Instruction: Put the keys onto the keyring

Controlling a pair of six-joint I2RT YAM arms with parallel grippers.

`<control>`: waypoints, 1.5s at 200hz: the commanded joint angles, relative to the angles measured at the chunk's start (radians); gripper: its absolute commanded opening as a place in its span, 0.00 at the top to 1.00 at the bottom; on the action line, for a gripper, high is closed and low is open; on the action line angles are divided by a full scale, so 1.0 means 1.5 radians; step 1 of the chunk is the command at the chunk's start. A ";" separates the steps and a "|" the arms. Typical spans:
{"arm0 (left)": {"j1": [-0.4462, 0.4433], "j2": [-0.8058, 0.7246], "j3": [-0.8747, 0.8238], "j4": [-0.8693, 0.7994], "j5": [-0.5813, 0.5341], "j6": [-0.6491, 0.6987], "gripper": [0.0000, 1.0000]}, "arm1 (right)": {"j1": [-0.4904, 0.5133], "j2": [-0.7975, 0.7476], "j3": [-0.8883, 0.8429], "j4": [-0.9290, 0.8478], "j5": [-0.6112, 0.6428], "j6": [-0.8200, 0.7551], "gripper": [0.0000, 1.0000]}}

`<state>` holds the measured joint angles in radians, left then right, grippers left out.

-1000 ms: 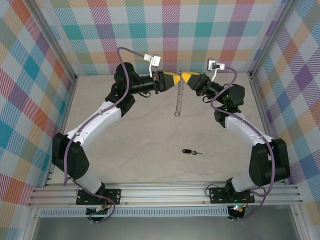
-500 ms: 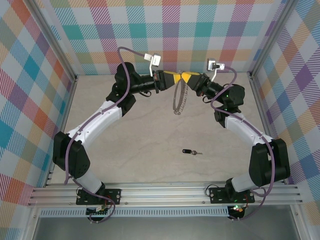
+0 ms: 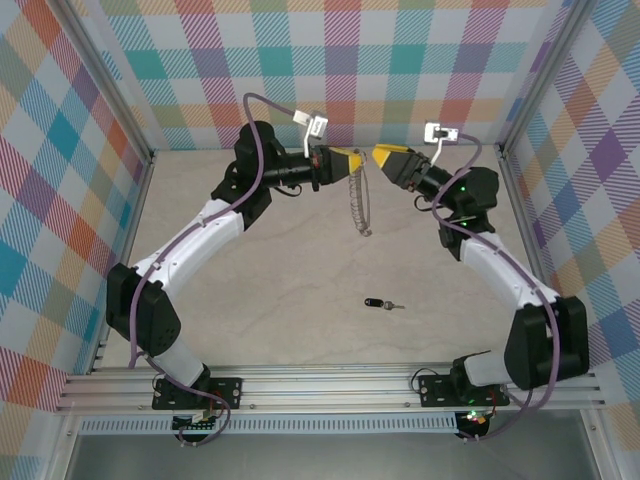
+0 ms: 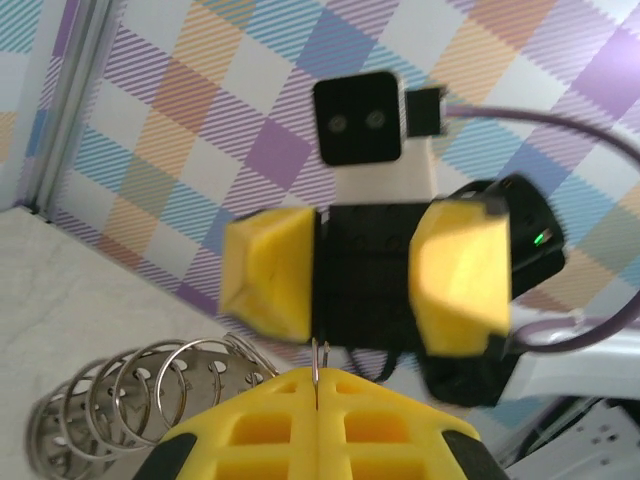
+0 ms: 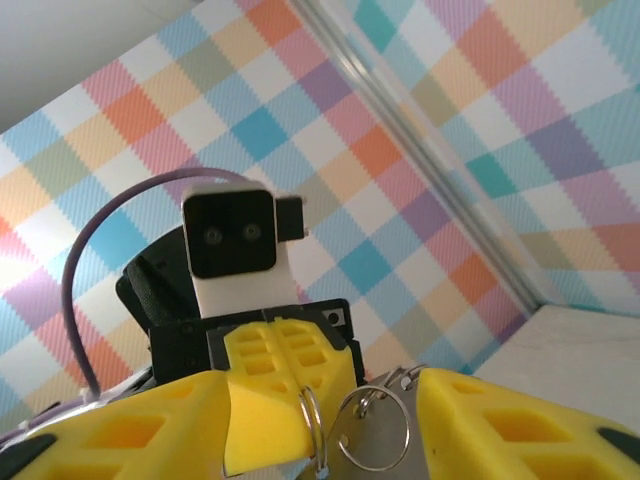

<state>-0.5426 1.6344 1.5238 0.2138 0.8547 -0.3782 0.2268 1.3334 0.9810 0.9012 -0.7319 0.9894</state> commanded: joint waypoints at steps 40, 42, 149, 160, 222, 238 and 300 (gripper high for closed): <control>-0.005 -0.045 0.051 -0.175 -0.020 0.247 1.00 | -0.016 -0.151 -0.015 -0.346 0.069 -0.175 0.34; -0.005 -0.045 0.052 -0.178 -0.023 0.251 1.00 | -0.016 -0.154 -0.017 -0.353 0.071 -0.178 0.33; -0.039 -0.073 0.011 -0.197 -0.120 0.416 1.00 | -0.016 -0.233 -0.156 -0.449 0.130 -0.227 0.29; -0.039 -0.074 0.005 -0.190 -0.119 0.419 1.00 | -0.016 -0.233 -0.160 -0.448 0.131 -0.226 0.29; -0.039 -0.080 -0.004 -0.177 -0.122 0.421 1.00 | -0.016 -0.236 -0.167 -0.462 0.133 -0.235 0.29; -0.039 -0.080 -0.003 -0.178 -0.128 0.421 1.00 | -0.016 -0.238 -0.168 -0.472 0.136 -0.239 0.28; -0.039 -0.114 -0.036 -0.182 -0.216 0.390 1.00 | -0.016 -0.247 -0.146 -0.643 0.177 -0.266 0.24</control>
<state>-0.5953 1.5402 1.5097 -0.1028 0.6006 0.2268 0.2024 0.9752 0.7441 0.0872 -0.5026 0.6323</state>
